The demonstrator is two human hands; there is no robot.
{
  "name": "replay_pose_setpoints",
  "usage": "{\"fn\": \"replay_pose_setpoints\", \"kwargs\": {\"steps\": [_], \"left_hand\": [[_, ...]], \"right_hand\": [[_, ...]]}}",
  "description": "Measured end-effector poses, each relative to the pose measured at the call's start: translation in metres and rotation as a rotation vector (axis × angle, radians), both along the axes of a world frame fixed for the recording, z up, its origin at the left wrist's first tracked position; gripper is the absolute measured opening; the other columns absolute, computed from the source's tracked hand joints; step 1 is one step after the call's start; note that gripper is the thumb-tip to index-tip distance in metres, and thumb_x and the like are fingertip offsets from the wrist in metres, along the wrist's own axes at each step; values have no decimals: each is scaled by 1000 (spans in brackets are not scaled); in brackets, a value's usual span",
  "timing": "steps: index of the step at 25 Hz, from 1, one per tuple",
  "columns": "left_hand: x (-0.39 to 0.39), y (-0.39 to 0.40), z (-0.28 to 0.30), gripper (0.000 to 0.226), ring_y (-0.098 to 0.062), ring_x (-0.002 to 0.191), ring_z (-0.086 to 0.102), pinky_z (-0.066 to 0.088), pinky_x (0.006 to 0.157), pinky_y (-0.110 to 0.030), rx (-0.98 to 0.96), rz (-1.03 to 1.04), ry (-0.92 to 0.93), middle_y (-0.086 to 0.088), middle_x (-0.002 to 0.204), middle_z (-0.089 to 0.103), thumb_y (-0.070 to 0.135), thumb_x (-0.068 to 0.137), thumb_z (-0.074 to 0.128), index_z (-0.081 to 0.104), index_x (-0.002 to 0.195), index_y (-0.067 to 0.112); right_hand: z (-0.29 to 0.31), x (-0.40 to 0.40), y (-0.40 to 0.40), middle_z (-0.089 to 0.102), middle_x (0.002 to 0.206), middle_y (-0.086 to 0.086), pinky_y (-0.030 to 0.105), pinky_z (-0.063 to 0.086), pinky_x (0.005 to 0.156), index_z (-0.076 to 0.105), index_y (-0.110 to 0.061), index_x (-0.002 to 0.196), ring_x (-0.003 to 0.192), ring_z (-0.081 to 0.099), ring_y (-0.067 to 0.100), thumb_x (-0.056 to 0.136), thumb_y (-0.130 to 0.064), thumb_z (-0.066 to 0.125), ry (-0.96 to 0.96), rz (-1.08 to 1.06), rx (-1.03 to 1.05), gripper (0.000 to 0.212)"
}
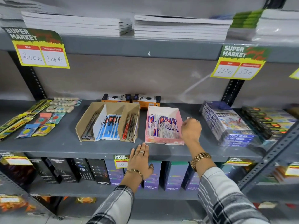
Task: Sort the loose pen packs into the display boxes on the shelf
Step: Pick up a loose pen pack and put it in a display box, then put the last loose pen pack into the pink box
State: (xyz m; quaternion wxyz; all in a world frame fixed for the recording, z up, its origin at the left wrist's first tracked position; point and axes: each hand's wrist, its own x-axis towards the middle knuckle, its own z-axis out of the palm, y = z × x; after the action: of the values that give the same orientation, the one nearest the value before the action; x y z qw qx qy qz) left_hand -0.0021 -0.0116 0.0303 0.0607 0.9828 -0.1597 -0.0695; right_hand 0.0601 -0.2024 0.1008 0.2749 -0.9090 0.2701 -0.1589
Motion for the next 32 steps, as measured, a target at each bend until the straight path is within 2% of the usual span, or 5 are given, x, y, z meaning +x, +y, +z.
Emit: {"fn": "replay_pose_setpoints", "kwargs": {"steps": [8, 19, 23, 27, 32], "left_hand": [[-9, -20, 3, 76, -22, 148, -5, -1, 121, -41, 57, -8, -15, -7, 161, -6, 42, 97, 38, -6, 151, 10], [-7, -24, -1, 80, -24, 148, -4, 0, 121, -43, 50, 7, 0, -7, 161, -5, 42, 95, 41, -6, 151, 10], [-6, -23, -1, 80, -24, 148, -5, -1, 121, -41, 43, -2, 3, -7, 161, -6, 42, 95, 42, -5, 151, 11], [-5, -19, 0, 80, -23, 148, -5, -1, 121, -40, 15, -24, 32, -5, 161, -7, 42, 95, 44, -5, 151, 12], [-5, -15, 3, 76, -22, 148, -5, -2, 120, -37, -25, -36, 68, -5, 161, -7, 39, 98, 41, -5, 151, 10]], "right_hand": [[-19, -29, -34, 62, 118, 30, 41, 50, 91, 60, 11, 111, 110, 61, 42, 87, -11, 59, 135, -39, 97, 32], [-33, -32, -30, 61, 122, 23, 37, 51, 92, 59, 6, 114, 112, 61, 36, 95, -6, 46, 227, -5, -114, 26], [-39, -38, -38, 65, 111, 32, 41, 50, 88, 62, 15, 103, 108, 62, 41, 93, -7, 49, 61, -136, 195, 28], [-45, -49, -43, 70, 107, 29, 49, 54, 89, 68, 7, 103, 97, 67, 43, 90, 1, 51, -91, -221, 533, 22], [-22, -63, -38, 63, 85, 17, 19, 51, 50, 64, 5, 104, 50, 53, 17, 92, 3, 49, -244, -164, 674, 19]]}}
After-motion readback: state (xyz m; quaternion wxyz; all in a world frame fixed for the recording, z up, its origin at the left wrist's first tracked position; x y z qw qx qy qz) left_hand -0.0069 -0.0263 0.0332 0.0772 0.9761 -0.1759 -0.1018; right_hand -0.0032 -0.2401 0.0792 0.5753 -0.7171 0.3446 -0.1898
